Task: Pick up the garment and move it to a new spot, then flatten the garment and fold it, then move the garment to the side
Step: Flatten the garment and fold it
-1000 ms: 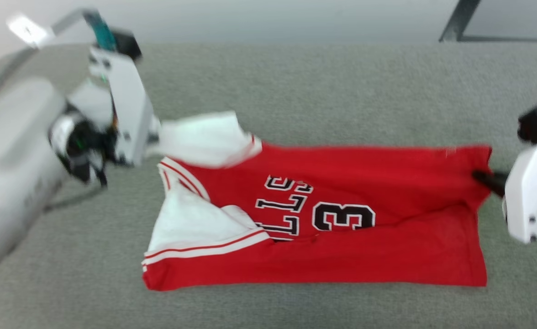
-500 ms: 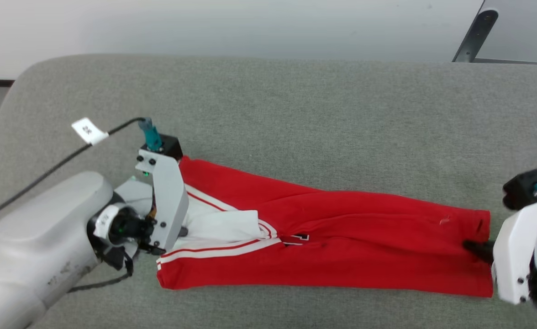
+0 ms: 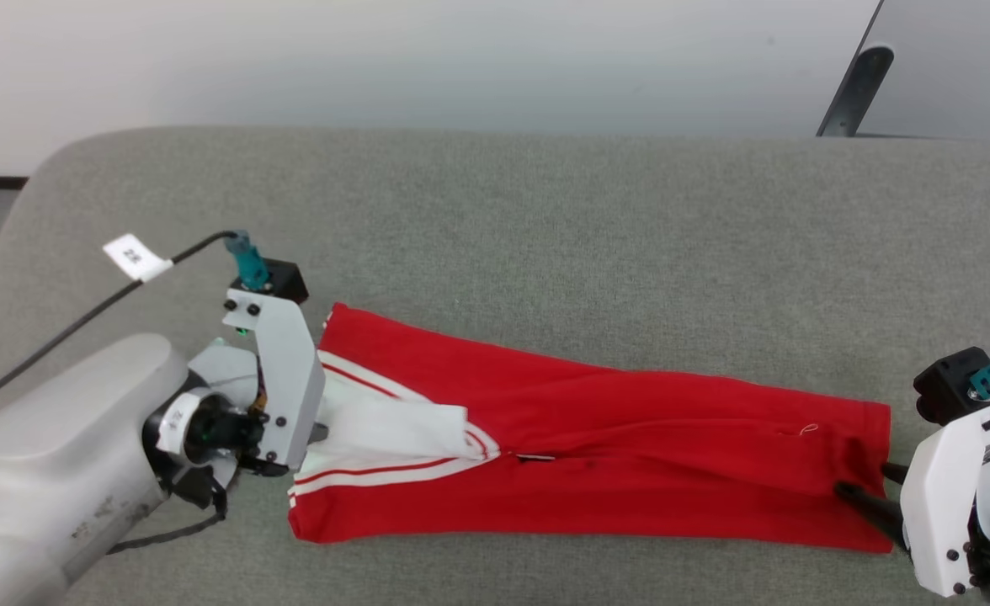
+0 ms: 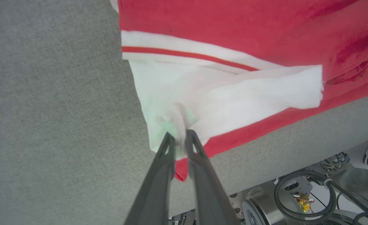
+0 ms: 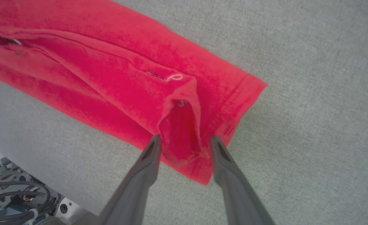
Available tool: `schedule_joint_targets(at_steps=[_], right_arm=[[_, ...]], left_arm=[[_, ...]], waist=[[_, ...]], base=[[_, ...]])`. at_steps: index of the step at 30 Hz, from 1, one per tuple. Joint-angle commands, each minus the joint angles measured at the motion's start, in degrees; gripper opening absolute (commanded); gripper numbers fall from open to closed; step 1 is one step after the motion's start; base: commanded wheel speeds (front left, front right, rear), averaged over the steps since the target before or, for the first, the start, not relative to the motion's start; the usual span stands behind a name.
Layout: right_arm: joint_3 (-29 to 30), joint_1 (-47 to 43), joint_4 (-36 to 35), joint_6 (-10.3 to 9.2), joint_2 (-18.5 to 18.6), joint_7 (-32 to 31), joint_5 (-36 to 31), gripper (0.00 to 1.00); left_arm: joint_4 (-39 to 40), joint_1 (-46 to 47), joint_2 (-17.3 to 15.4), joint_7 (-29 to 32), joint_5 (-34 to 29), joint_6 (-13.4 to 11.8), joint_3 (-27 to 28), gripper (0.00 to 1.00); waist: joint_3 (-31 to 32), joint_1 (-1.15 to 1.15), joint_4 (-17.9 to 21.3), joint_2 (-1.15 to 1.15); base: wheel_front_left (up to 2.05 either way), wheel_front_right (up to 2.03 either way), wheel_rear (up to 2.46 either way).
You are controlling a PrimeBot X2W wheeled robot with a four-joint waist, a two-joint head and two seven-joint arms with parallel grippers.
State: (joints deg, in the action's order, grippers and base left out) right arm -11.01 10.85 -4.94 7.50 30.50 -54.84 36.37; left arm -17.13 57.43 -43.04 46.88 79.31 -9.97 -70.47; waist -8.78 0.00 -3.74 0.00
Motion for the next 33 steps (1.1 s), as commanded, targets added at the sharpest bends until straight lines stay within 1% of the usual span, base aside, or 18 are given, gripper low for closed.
schedule_joint_targets(at_steps=[1, 5, 9, 12, 15, 18, 22, 25, 26, 31, 33], right_arm=[[-0.1, -1.1, -0.4, -0.01, 0.0, 0.5, 0.1, 1.00], [-0.7, -1.2, -1.7, -0.01, 0.9, 1.4, 1.3, 1.00], [-0.7, -2.5, -3.4, -0.01, 2.0, 2.5, 2.7, 1.00], [0.2, -3.5, -4.7, -0.01, 2.1, 4.6, 3.5, 1.00], [0.8, -5.0, -5.8, -0.01, 1.9, 8.3, 3.3, 1.00], [1.4, -6.5, -6.5, -0.01, 1.5, 14.0, 2.2, 1.00], [0.7, -8.5, -7.0, -0.01, 1.0, 23.1, -0.2, 1.00], [0.4, -9.9, -6.6, -0.01, 0.4, 30.0, -1.7, 1.00], [0.8, -10.3, -6.0, -0.01, 0.0, 32.3, -2.2, 1.00], [1.0, -11.5, -4.2, -0.01, -0.7, 43.0, -5.0, 1.00], [2.1, -11.9, -2.8, -0.01, -2.0, 46.1, -5.9, 1.00]], left_arm=[[0.2, -0.8, -0.2, -0.5, -0.3, -0.3, 0.2, 1.00], [0.6, -1.6, -0.7, -2.4, -0.4, -0.8, 0.9, 1.00], [1.9, -2.8, -2.1, -4.1, 0.0, -1.5, 1.5, 1.00], [3.1, -4.2, -3.1, -7.2, -0.7, -2.4, 2.0, 1.00], [4.6, -5.9, -4.1, -11.8, -1.6, -2.8, 3.1, 1.00], [6.2, -8.3, -4.9, -17.6, -2.4, -2.3, 4.2, 1.00], [8.0, -11.8, -5.8, -26.1, -3.8, -1.7, 5.6, 1.00], [8.8, -14.6, -6.3, -32.2, -4.7, -1.3, 6.4, 1.00], [9.1, -15.1, -6.9, -34.2, -5.9, -1.1, 6.5, 1.00], [9.6, -18.4, -7.2, -43.8, -7.4, -1.7, 8.3, 1.00], [9.7, -19.6, -7.3, -47.3, -8.3, -1.7, 8.8, 1.00]], waist=[[0.7, 0.00, -0.1, 0.00], [2.2, 0.00, -0.1, 0.00], [3.9, 0.00, 0.0, 0.00], [5.4, 0.00, 0.1, 0.00], [6.7, 0.00, 0.2, 0.00], [7.9, 0.00, 0.3, 0.00], [9.2, 0.00, 0.5, 0.00], [9.8, 0.00, 0.5, 0.00], [9.9, 0.00, 0.5, 0.00], [10.5, 0.00, 0.5, 0.00], [10.7, 0.00, 0.5, 0.00]], base=[[0.00, 0.00, 0.00], [0.00, 0.00, 0.00], [0.00, 0.00, 0.00], [0.00, 0.00, 0.00], [0.00, 0.00, 0.00], [0.00, 0.00, 0.00], [0.00, 0.00, 0.00], [0.00, 0.00, 0.00], [0.00, 0.00, 0.00], [0.00, 0.00, 0.00], [0.00, 0.00, 0.00]])
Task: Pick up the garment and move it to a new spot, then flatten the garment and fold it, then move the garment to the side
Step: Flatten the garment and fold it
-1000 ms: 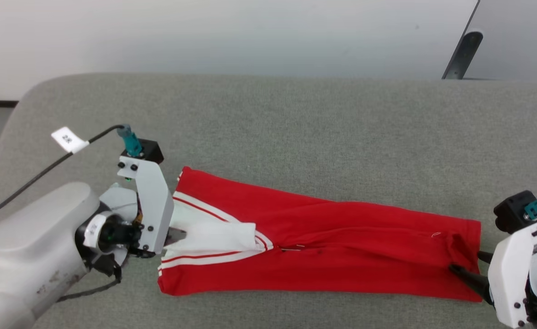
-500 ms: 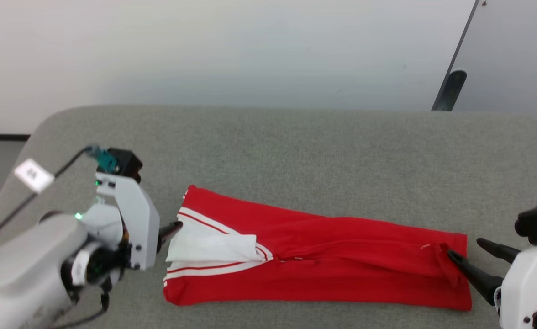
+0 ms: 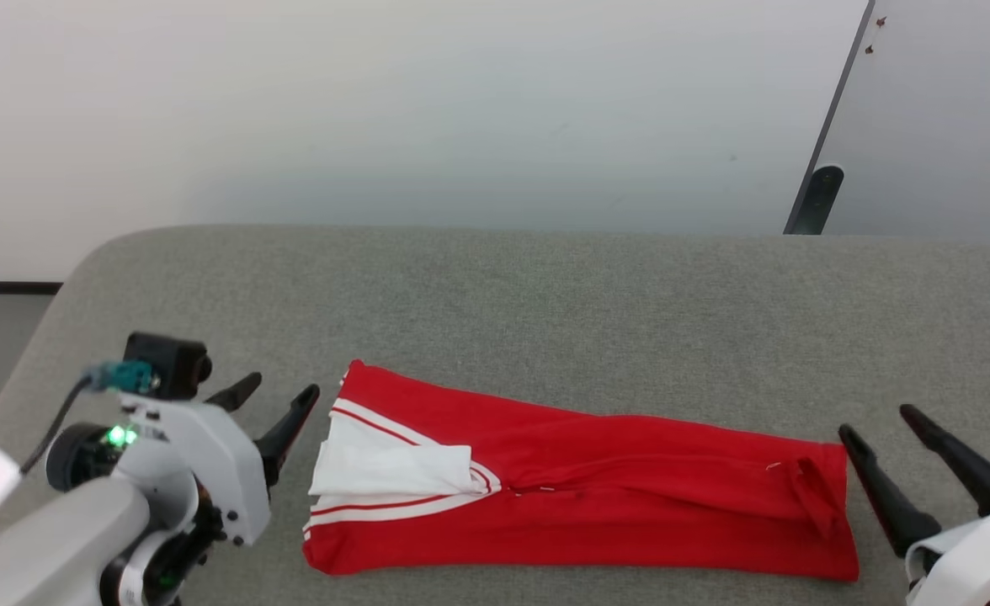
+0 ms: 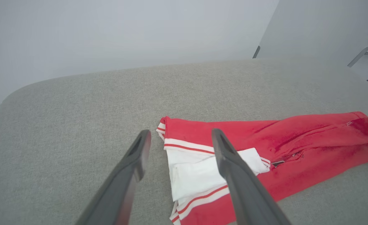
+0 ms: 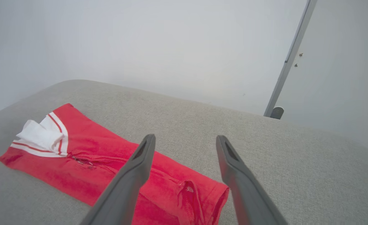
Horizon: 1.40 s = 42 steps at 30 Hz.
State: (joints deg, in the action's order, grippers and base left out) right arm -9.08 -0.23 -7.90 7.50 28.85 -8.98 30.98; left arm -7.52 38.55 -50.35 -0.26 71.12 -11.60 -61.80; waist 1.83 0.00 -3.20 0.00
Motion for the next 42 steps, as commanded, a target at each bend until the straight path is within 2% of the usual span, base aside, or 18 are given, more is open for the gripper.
schedule_joint_targets(at_steps=[1, 8, 14, 21, 26, 34, 42], right_arm=[[0.2, -0.7, 0.3, 0.00, -0.4, 1.6, -1.3, 1.00], [3.6, -3.6, 4.8, -0.01, -3.0, 6.8, -1.9, 1.00], [6.9, -6.4, 8.7, -0.01, -3.4, 5.7, 0.6, 1.00], [8.2, -3.9, 14.1, 0.00, -2.2, -4.6, 5.2, 1.00], [7.4, -0.1, 18.5, 0.00, -1.5, -13.8, 6.7, 1.00], [6.4, 4.5, 25.3, 0.00, -1.7, -24.3, 7.0, 1.00], [6.4, 8.2, 32.0, 0.00, -3.0, -29.7, 4.7, 1.00]], left_arm=[[0.1, -1.5, 0.0, -1.5, -0.2, -0.1, 0.3, 1.00], [-1.7, -6.0, -0.4, -11.7, -2.9, -0.1, 1.4, 1.00], [-4.9, -11.5, 1.2, -14.8, -3.7, 0.5, 5.7, 1.00], [-6.9, -19.2, 6.2, -14.9, -11.4, 2.1, 19.1, 1.00], [-8.4, -24.3, 10.2, -14.9, -16.7, 4.7, 26.0, 1.00], [-10.6, -28.1, 15.1, -14.9, -21.8, 7.7, 31.7, 1.00], [-12.5, -29.4, 18.7, -14.9, -23.9, 10.1, 34.3, 1.00]], waist=[[0.2, 0.00, 0.0, 0.00], [0.9, 0.00, -0.4, 0.00], [1.1, 0.00, -1.1, 0.00], [1.0, 0.00, -3.3, 0.00], [1.1, 0.00, -6.0, 0.00], [1.1, 0.00, -10.4, 0.00], [0.7, 0.00, -13.6, 0.00]], base=[[0.00, 0.00, 0.00], [0.00, 0.00, 0.00], [0.00, 0.00, 0.00], [0.00, 0.00, 0.00], [0.00, 0.00, 0.00], [0.00, 0.00, 0.00], [0.00, 0.00, 0.00]])
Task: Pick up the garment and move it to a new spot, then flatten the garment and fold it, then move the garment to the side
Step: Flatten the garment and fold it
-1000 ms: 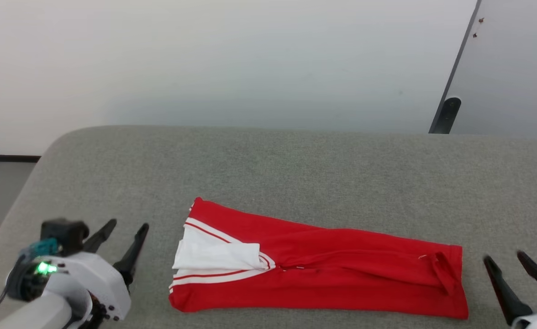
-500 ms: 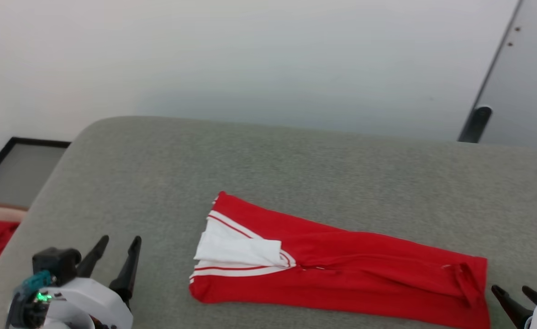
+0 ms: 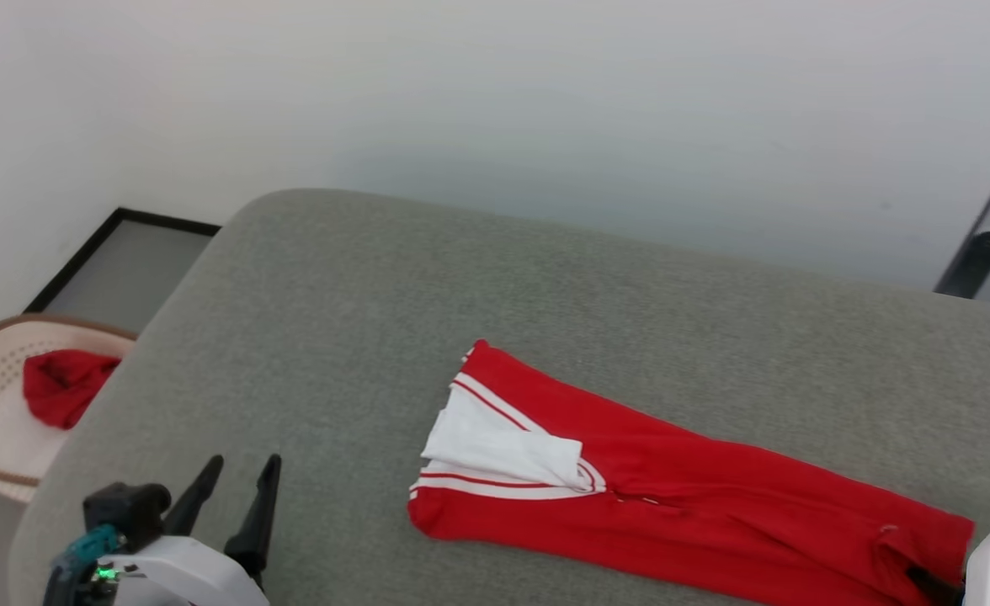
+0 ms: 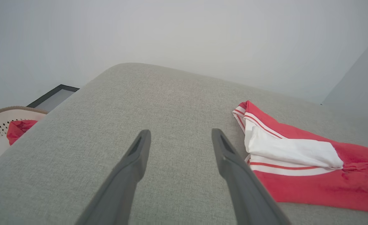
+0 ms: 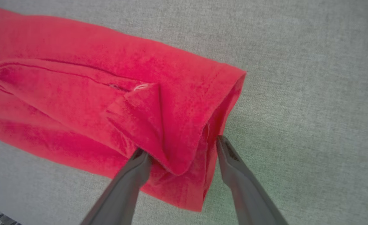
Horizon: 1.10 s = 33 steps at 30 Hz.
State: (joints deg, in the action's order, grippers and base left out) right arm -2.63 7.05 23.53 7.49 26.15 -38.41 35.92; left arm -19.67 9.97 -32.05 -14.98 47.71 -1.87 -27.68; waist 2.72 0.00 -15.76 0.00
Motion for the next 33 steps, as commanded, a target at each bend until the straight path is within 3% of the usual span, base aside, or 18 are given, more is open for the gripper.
schedule_joint_targets(at_steps=[1, 6, 7, 8, 9, 20, 33], right_arm=[[-0.1, 1.2, 1.7, 0.01, -0.3, -0.8, -0.8, 1.00], [0.0, 3.7, 6.6, 0.01, -0.8, -3.2, -2.6, 1.00], [-0.1, 4.3, 7.6, 0.01, -0.9, -3.6, -2.8, 0.79], [-0.4, 4.6, 8.4, 0.01, -1.0, -4.0, -2.8, 0.14], [-0.6, 5.0, 9.0, 0.01, -1.0, -4.4, -2.8, 0.00], [1.4, 7.3, 12.8, -0.04, 1.3, -3.2, -2.1, 0.00], [5.1, 9.6, 13.3, -0.02, 7.6, -1.9, -2.2, 0.00]], left_arm=[[-0.6, -0.7, 0.6, -0.2, -0.8, 0.6, 0.2, 1.00], [-1.3, -0.1, 2.1, -0.2, -1.0, 1.5, 1.4, 1.00], [-1.5, -0.2, 2.3, -0.2, -1.1, 1.6, 1.6, 1.00], [-1.5, -0.1, 2.5, -0.2, -1.4, 1.8, 1.8, 1.00], [-1.6, -0.1, 2.6, -0.2, -1.6, 1.9, 1.9, 1.00], [-2.7, -0.7, 5.2, -0.2, -2.5, 3.2, 3.9, 1.00], [-4.6, -0.1, 6.6, -0.2, -3.6, 4.5, 5.7, 1.00]], waist=[[-0.3, 0.00, -1.4, 0.00], [-0.4, 0.00, -2.4, 0.00], [-0.5, 0.00, -2.5, 0.00], [-0.6, 0.00, -2.7, 0.00], [-0.6, 0.00, -2.8, 0.00], [-1.5, 0.00, -3.0, 0.00], [-1.8, 0.00, -1.0, 0.00]], base=[[0.00, 0.00, 0.00], [0.00, 0.00, 0.00], [0.00, 0.00, 0.00], [0.00, 0.00, 0.00], [0.00, 0.00, 0.00], [0.00, 0.00, 0.00], [0.00, 0.00, 0.00]])
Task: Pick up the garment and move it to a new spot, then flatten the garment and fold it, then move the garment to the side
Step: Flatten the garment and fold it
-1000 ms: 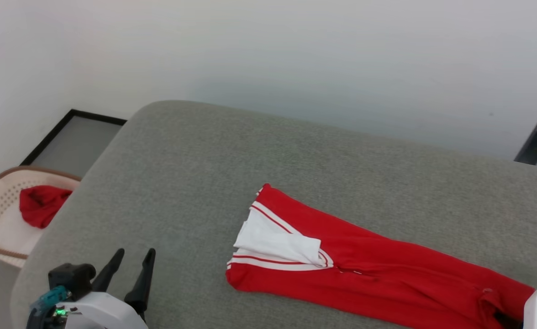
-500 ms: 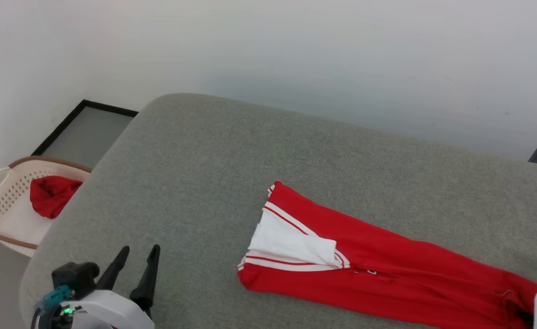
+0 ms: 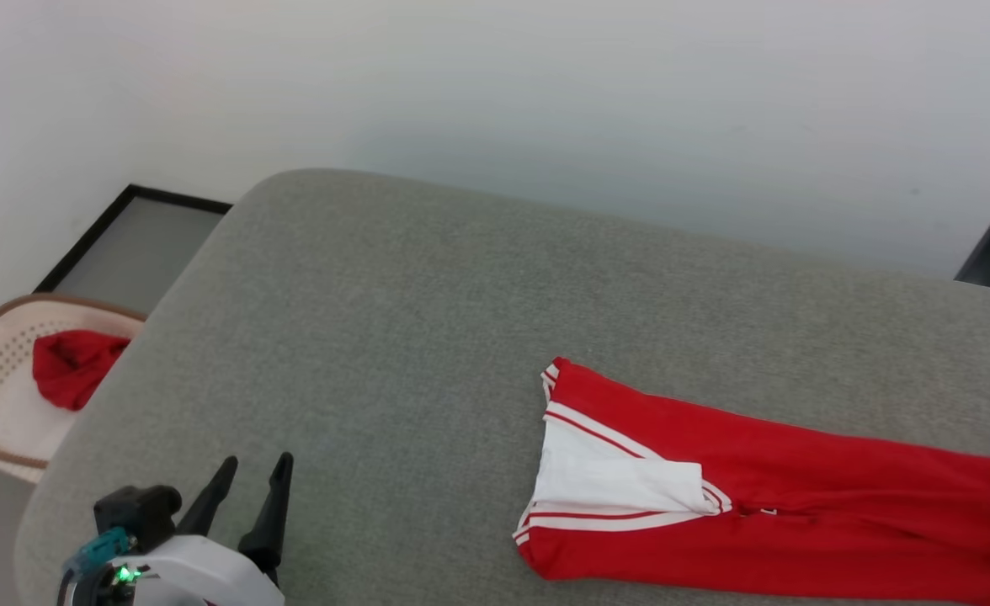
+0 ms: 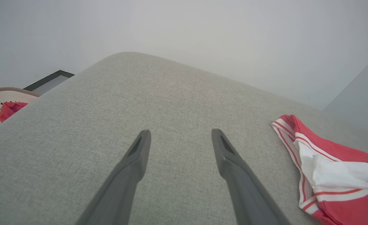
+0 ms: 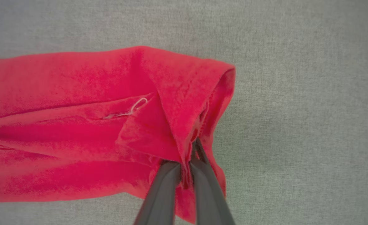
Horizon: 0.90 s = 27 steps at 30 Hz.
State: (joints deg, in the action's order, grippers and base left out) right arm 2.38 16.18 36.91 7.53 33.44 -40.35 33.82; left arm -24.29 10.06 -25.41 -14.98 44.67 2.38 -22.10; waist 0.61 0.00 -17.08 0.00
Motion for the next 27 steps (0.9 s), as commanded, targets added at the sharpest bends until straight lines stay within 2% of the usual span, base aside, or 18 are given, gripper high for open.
schedule_joint_targets(at_steps=[1, 4, 9, 16, 20, 27], right_arm=[[-0.2, 0.5, -1.0, -0.07, 0.6, -0.4, 0.3, 0.00], [-1.2, 0.5, -5.3, -0.07, 0.4, -2.3, 3.1, 0.00], [-3.5, -0.4, -16.4, -0.06, -0.9, -7.1, 7.9, 0.00], [-7.9, 1.3, -27.5, -0.05, -6.8, -10.9, 10.0, 0.00], [-11.2, 3.1, -28.5, -0.05, -10.7, -11.4, 8.6, 0.00], [-17.7, 6.9, -23.4, -0.05, -16.4, -8.7, 5.7, 0.00]], left_arm=[[-0.2, -0.6, 0.0, -0.2, -0.5, 0.2, 0.2, 1.00], [-0.8, -1.2, 0.0, -0.2, -0.1, 0.1, 0.4, 1.00], [-1.2, -1.9, -0.2, 0.0, 0.7, 0.3, 0.7, 1.00], [-1.3, -0.8, 0.5, 0.7, 0.7, 0.4, -0.2, 1.00], [-1.8, 0.4, 1.1, 1.1, 0.6, 0.6, -0.9, 1.00], [-3.6, 2.6, 3.1, 1.3, 0.9, 1.3, -2.0, 1.00]], waist=[[0.5, 0.00, 0.6, 0.00], [1.4, 0.00, 1.5, 0.00], [2.3, 0.00, 2.9, 0.00], [2.7, 0.00, 2.8, 0.00], [2.5, 0.00, 1.5, 0.00], [1.8, 0.00, -2.0, 0.00]], base=[[0.00, 0.00, 0.00], [0.00, 0.00, 0.00], [0.00, 0.00, 0.00], [0.00, 0.00, 0.00], [0.00, 0.00, 0.00], [0.00, 0.00, 0.00]])
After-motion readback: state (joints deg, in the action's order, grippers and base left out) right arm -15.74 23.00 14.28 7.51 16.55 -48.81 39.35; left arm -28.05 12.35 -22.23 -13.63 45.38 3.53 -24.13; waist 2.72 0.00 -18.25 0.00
